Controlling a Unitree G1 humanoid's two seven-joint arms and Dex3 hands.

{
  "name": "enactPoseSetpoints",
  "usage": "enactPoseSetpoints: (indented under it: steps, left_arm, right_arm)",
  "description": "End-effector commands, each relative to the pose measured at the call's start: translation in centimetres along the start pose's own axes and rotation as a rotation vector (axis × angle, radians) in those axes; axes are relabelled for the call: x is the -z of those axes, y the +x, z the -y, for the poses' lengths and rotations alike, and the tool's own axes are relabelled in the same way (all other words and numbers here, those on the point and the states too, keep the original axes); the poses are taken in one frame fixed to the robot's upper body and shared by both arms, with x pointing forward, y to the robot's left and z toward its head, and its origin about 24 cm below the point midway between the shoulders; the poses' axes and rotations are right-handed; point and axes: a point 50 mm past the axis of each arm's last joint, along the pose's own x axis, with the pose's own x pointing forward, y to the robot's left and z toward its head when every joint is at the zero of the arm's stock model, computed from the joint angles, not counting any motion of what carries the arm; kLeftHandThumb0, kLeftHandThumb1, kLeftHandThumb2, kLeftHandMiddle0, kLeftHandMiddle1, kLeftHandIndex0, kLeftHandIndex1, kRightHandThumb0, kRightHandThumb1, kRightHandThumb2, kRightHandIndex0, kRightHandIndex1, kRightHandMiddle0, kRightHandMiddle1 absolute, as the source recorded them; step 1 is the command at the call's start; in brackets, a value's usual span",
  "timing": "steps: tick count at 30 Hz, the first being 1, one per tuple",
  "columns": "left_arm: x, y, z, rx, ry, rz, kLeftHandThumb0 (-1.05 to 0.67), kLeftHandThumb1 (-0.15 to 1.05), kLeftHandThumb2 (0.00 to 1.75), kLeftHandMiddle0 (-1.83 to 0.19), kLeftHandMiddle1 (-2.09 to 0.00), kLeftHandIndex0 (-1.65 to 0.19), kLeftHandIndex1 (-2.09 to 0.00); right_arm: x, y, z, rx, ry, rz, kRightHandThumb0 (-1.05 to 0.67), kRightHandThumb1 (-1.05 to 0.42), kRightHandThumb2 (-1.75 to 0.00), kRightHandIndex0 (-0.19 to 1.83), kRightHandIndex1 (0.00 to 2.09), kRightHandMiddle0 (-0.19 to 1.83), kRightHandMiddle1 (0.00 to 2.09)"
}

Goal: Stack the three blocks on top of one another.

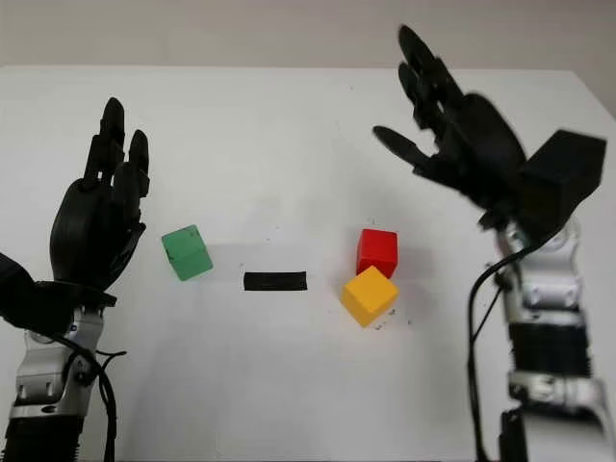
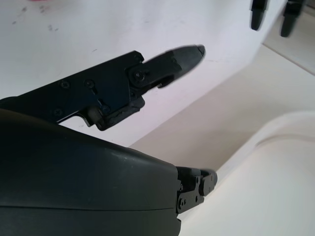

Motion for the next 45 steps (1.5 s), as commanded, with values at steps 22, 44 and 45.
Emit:
enactPoseSetpoints:
  steps: [22,44,45]
  left_arm:
    - [-0.5,0.5,-0.5,0.024,0.015,0.015,-0.76,1.05,0.54,0.19,0.00,0.19,0.00]
    - [-0.1,0.3,-0.4,0.028,0.019,0.012,-0.74,1.05,0.56,0.19,0.00,0.19,0.00]
    - [-0.1,0.3,-0.4,0.027,0.017,0.014,-0.74,1.05,0.56,0.19,0.00,0.19,0.00]
  right_arm:
    - [-2.7,0.0,1.4,-0.474,-0.922,0.151,-0.38,-0.75,-0.07,0.55,0.07,0.64,0.09]
    - [0.8,-2.1,-3.2,-0.621,-0.951,0.274,-0.28,-0.84,-0.06,0.37,0.01,0.59,0.05]
    - [0.9,-2.1,-3.4,-0.623,-0.955,0.278,-0.33,-0.83,-0.05,0.34,0.01,0.58,0.05]
